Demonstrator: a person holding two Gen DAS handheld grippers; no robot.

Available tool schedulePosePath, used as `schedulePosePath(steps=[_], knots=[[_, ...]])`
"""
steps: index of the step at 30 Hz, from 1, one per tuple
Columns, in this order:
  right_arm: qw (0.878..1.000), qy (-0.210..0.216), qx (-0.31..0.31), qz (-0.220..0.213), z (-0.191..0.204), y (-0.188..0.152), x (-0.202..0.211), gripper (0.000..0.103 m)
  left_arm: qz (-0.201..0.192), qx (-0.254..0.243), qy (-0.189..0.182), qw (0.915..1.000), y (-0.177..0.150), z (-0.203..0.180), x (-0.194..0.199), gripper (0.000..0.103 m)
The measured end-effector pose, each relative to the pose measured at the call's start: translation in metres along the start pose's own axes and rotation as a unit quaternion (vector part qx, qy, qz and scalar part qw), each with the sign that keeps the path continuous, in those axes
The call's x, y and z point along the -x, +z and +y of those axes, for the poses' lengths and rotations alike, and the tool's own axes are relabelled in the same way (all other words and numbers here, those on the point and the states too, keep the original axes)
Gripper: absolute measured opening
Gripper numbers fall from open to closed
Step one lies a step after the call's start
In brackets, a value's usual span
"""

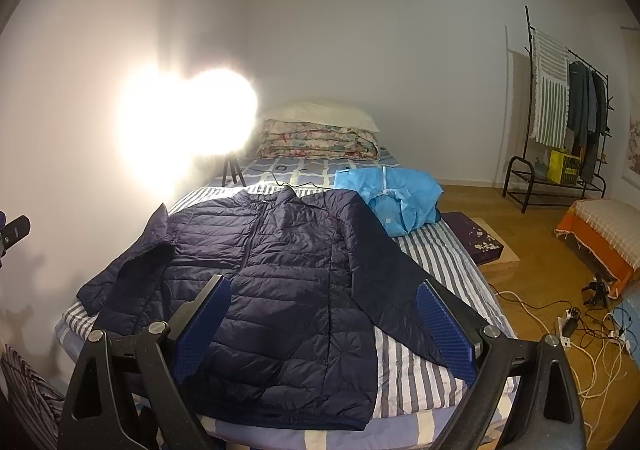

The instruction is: Fold large clothes

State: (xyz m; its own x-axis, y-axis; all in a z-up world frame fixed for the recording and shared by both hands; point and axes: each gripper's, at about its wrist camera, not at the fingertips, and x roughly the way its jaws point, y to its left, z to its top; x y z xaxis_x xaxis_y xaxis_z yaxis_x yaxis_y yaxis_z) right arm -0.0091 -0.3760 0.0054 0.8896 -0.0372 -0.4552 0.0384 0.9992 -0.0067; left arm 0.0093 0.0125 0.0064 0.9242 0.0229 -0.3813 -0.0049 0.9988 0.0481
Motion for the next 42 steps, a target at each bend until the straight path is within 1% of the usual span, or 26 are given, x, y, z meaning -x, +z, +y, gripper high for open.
schedulePosePath(steps=[19, 25, 30, 31, 35, 38, 39, 42], knots=[[1.0, 0.005, 0.013, -0.003, 0.012, 0.0, -0.002, 0.096, 0.001, 0.004, 0.003, 1.0, 0.005, 0.004, -0.005, 0.103], [1.0, 0.011, 0.02, 0.001, 0.023, 0.003, -0.01, 0.096, 0.003, 0.01, 0.011, 0.9999, -0.004, 0.013, -0.014, 0.103], [0.999, 0.019, 0.037, -0.001, 0.043, 0.01, -0.024, 0.096, 0.01, 0.019, 0.025, 0.9995, -0.01, 0.026, -0.024, 0.103], [0.999, 0.02, 0.039, -0.002, 0.046, 0.011, -0.026, 0.102, 0.011, 0.019, 0.03, 0.9993, -0.012, 0.029, -0.027, 0.103], [0.998, 0.028, 0.056, -0.023, 0.071, 0.018, -0.043, 0.103, 0.016, 0.019, 0.048, 0.9985, -0.022, 0.043, -0.036, 0.103], [0.995, 0.05, 0.077, -0.027, 0.095, 0.023, -0.06, 0.103, 0.018, 0.018, 0.052, 0.9983, -0.032, 0.057, -0.039, 0.103], [0.994, 0.068, 0.082, -0.025, 0.106, 0.025, -0.069, 0.103, 0.017, 0.02, 0.051, 0.9984, -0.035, 0.061, -0.04, 0.103], [0.991, 0.097, 0.09, -0.022, 0.128, 0.03, -0.089, 0.103, 0.016, 0.022, 0.052, 0.9983, -0.047, 0.074, -0.039, 0.103]])
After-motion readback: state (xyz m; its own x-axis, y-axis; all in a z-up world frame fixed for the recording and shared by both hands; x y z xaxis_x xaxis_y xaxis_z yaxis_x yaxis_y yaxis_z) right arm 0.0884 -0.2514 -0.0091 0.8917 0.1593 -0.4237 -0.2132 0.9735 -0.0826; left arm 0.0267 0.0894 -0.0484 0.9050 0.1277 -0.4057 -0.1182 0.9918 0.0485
